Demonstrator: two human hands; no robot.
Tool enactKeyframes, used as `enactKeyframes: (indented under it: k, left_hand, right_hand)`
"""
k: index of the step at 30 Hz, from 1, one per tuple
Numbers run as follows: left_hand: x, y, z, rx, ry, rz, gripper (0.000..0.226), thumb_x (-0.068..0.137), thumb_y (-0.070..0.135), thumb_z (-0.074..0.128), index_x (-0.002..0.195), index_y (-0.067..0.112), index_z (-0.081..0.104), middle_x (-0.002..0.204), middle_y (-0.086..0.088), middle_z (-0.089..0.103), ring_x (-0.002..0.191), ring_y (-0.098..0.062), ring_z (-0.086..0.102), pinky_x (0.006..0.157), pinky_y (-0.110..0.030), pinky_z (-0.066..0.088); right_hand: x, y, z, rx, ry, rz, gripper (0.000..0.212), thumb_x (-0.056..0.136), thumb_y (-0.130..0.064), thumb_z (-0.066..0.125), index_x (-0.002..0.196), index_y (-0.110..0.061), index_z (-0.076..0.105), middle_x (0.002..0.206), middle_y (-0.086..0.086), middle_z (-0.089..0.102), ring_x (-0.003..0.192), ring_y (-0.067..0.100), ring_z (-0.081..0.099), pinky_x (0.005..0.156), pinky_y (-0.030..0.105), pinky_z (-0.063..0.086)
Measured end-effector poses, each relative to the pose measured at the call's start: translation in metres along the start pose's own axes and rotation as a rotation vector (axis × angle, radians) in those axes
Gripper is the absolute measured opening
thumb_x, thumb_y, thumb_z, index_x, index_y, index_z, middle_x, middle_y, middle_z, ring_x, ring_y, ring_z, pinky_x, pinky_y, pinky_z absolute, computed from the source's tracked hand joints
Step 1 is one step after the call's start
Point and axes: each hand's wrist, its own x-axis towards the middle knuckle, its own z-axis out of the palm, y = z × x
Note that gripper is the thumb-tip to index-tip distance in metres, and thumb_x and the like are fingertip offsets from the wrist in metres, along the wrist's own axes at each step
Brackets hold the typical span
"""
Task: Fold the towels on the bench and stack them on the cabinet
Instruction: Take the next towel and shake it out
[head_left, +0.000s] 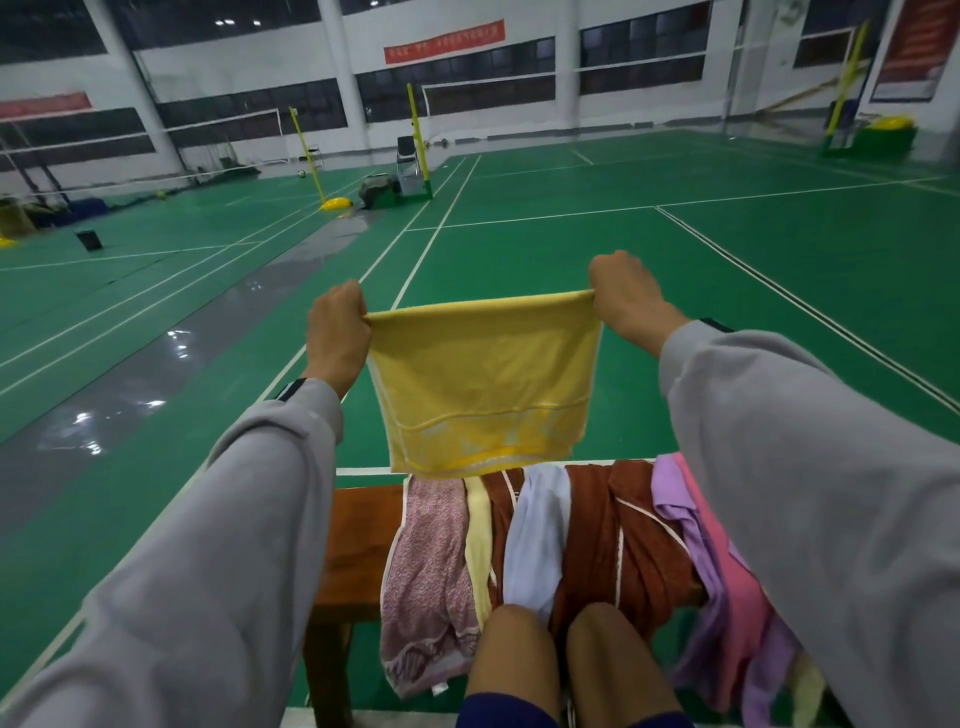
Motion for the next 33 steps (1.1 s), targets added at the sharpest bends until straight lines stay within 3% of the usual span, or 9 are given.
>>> enactKeyframes:
  k: [4,6,10,13,16,18,21,26,33]
  left_hand:
    - [0.001,0.001,0.005,-0.051,0.012,-0.068,0.021,0.080,-0.015,0.049,0.084,0.004,0.057,0.082,-0.015,0.057,0.075,-0.029,0.049,0.062,-0.038,0.033]
    - [0.000,-0.004,0.010,-0.058,-0.035,-0.076,0.024,0.080,-0.013,0.051,0.091,0.003,0.064,0.086,-0.014,0.062,0.079,-0.032,0.055,0.065,-0.038,0.038]
    - [-0.003,-0.011,0.016,-0.057,-0.144,-0.062,0.034,0.075,-0.011,0.055,0.092,0.004,0.080,0.087,-0.019,0.074,0.080,-0.037,0.066,0.074,-0.041,0.054]
    - [-0.005,-0.013,0.021,-0.059,-0.180,-0.072,0.039,0.075,-0.013,0.053,0.095,0.005,0.081,0.086,-0.019,0.075,0.076,-0.034,0.064,0.075,-0.041,0.056]
    - [-0.005,-0.007,0.024,-0.026,-0.243,-0.055,0.041,0.075,-0.014,0.052,0.097,0.004,0.081,0.085,-0.021,0.075,0.080,-0.038,0.066,0.078,-0.045,0.057]
    - [-0.005,-0.002,0.025,0.007,-0.286,-0.037,0.040,0.072,-0.015,0.050,0.091,0.003,0.080,0.080,-0.022,0.072,0.079,-0.040,0.065,0.077,-0.047,0.057]
    - [-0.006,0.004,0.027,0.076,-0.318,-0.007,0.033,0.066,-0.013,0.049,0.076,0.003,0.076,0.071,-0.021,0.066,0.072,-0.041,0.062,0.069,-0.047,0.055]
    - [-0.012,0.012,0.022,0.058,-0.272,-0.017,0.035,0.074,-0.012,0.053,0.086,0.008,0.080,0.084,-0.020,0.072,0.079,-0.040,0.066,0.076,-0.048,0.058]
    - [-0.018,0.018,0.008,0.040,-0.261,-0.035,0.036,0.075,-0.011,0.054,0.089,0.009,0.080,0.086,-0.019,0.072,0.079,-0.037,0.064,0.076,-0.044,0.055]
  right_hand:
    - [0.002,0.004,0.001,-0.013,0.017,0.065,0.016,0.086,0.009,0.050,0.090,-0.004,0.059,0.093,0.021,0.061,0.080,0.039,0.056,0.067,0.039,0.041]
    - [0.001,0.006,0.004,0.013,-0.021,0.090,0.013,0.087,0.006,0.053,0.087,-0.007,0.057,0.088,0.016,0.058,0.076,0.036,0.054,0.066,0.038,0.043]
    - [0.003,0.014,0.015,0.250,-0.278,0.194,0.007,0.081,0.006,0.069,0.078,0.001,0.066,0.069,0.016,0.072,0.053,0.027,0.070,0.057,0.036,0.061]
    - [0.003,0.017,0.015,0.423,-0.434,0.281,0.011,0.082,0.010,0.075,0.089,0.005,0.068,0.072,0.020,0.074,0.057,0.025,0.074,0.064,0.039,0.065]
    - [0.002,0.020,0.019,0.357,-0.381,0.279,0.013,0.076,0.010,0.077,0.082,0.000,0.073,0.068,0.015,0.074,0.057,0.024,0.074,0.064,0.039,0.065]
    - [-0.003,0.020,0.020,0.252,-0.322,0.283,0.015,0.070,0.009,0.079,0.071,-0.003,0.071,0.056,0.011,0.069,0.053,0.021,0.069,0.053,0.033,0.060]
    - [-0.017,0.019,0.019,0.193,-0.289,0.274,0.019,0.068,0.013,0.075,0.068,-0.002,0.063,0.067,0.013,0.062,0.058,0.022,0.060,0.045,0.028,0.044]
    - [-0.024,0.027,0.021,0.203,-0.289,0.255,0.012,0.078,0.012,0.067,0.075,0.001,0.063,0.074,0.018,0.066,0.056,0.027,0.071,0.055,0.038,0.061]
    - [-0.034,0.027,0.012,0.194,-0.236,0.244,0.014,0.078,0.014,0.059,0.074,0.000,0.059,0.071,0.017,0.063,0.050,0.026,0.067,0.044,0.028,0.048]
